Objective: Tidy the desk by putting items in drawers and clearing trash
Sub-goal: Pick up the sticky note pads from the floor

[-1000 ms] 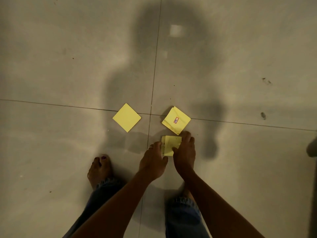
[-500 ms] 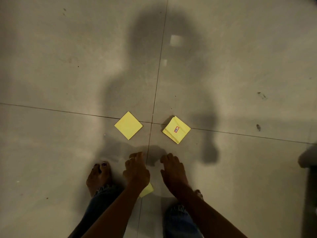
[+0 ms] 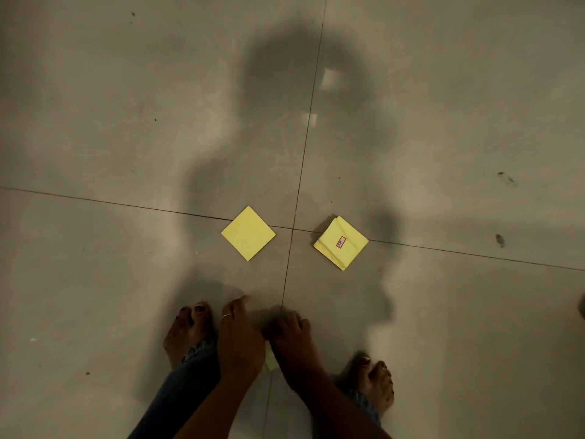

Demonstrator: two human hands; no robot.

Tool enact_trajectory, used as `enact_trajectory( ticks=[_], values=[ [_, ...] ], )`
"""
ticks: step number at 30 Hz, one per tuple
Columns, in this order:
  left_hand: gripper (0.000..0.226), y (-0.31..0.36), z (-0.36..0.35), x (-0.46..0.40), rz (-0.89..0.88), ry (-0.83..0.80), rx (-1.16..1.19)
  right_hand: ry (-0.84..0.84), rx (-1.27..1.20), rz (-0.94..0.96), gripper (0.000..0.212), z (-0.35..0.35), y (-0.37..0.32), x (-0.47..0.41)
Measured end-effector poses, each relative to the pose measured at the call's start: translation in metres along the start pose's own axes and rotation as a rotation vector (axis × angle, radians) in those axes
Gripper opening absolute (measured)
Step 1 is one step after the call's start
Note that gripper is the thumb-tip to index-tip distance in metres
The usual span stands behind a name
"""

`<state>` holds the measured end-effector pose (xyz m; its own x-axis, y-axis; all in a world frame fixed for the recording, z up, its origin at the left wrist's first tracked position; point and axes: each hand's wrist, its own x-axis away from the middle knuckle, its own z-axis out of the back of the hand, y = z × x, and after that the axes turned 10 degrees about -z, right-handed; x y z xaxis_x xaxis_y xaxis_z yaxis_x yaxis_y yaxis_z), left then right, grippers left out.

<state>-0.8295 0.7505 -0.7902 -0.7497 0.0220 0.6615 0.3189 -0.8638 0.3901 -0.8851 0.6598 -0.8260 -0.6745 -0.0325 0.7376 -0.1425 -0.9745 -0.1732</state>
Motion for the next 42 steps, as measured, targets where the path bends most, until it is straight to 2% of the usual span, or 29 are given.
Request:
enact_trajectory(
  ticks=[2,4,6,11,13,15,18,20,23,26,29,35,42],
  values=[
    [0.047,0.008,0.003,-0.003,-0.006,0.031,0.037,0.078,-0.129,-0.060,0.046,0.011,0.010,-0.004],
    [0.048,0.015,0.005,-0.007,-0.009,0.051,0.048,0.138,-0.302,-0.097,0.032,0.029,0.026,-0.008],
    [0.049,0.023,0.009,-0.010,-0.010,0.068,0.059,0.203,-0.553,-0.199,0.021,0.052,0.047,-0.012],
    [0.048,0.042,0.014,-0.025,-0.032,0.086,0.092,0.373,-0.824,-0.507,0.033,0.117,0.095,-0.041],
    [0.048,0.047,0.014,-0.033,-0.067,0.095,0.096,0.366,-0.922,-0.582,0.034,0.131,0.110,-0.054],
    [0.048,0.048,0.013,-0.040,-0.093,0.102,0.100,0.319,-0.849,-0.621,0.039,0.136,0.119,-0.064],
    [0.049,0.046,0.013,-0.049,-0.089,0.133,0.106,0.277,-0.525,-0.643,0.058,0.139,0.120,-0.072],
    [0.051,0.046,0.016,-0.055,-0.002,0.197,0.135,0.266,-0.471,-0.630,0.069,0.141,0.117,-0.077],
    [0.060,0.049,0.025,-0.070,0.233,0.293,0.202,0.237,-0.497,-0.595,0.076,0.142,0.112,-0.083],
    [0.070,0.054,0.033,-0.091,0.338,0.287,0.130,0.215,-0.513,-0.620,0.073,0.140,0.110,-0.086],
    [0.075,0.068,0.035,-0.106,0.408,0.370,0.245,0.176,-0.504,-0.660,0.067,0.141,0.109,-0.089],
    [0.058,0.079,0.027,-0.124,0.399,0.461,0.416,0.232,-0.384,-0.648,0.053,0.138,0.100,-0.082],
    [0.035,0.077,0.038,-0.112,0.228,0.359,0.332,0.252,-0.629,-0.568,0.027,0.144,0.084,-0.053]
  ],
)
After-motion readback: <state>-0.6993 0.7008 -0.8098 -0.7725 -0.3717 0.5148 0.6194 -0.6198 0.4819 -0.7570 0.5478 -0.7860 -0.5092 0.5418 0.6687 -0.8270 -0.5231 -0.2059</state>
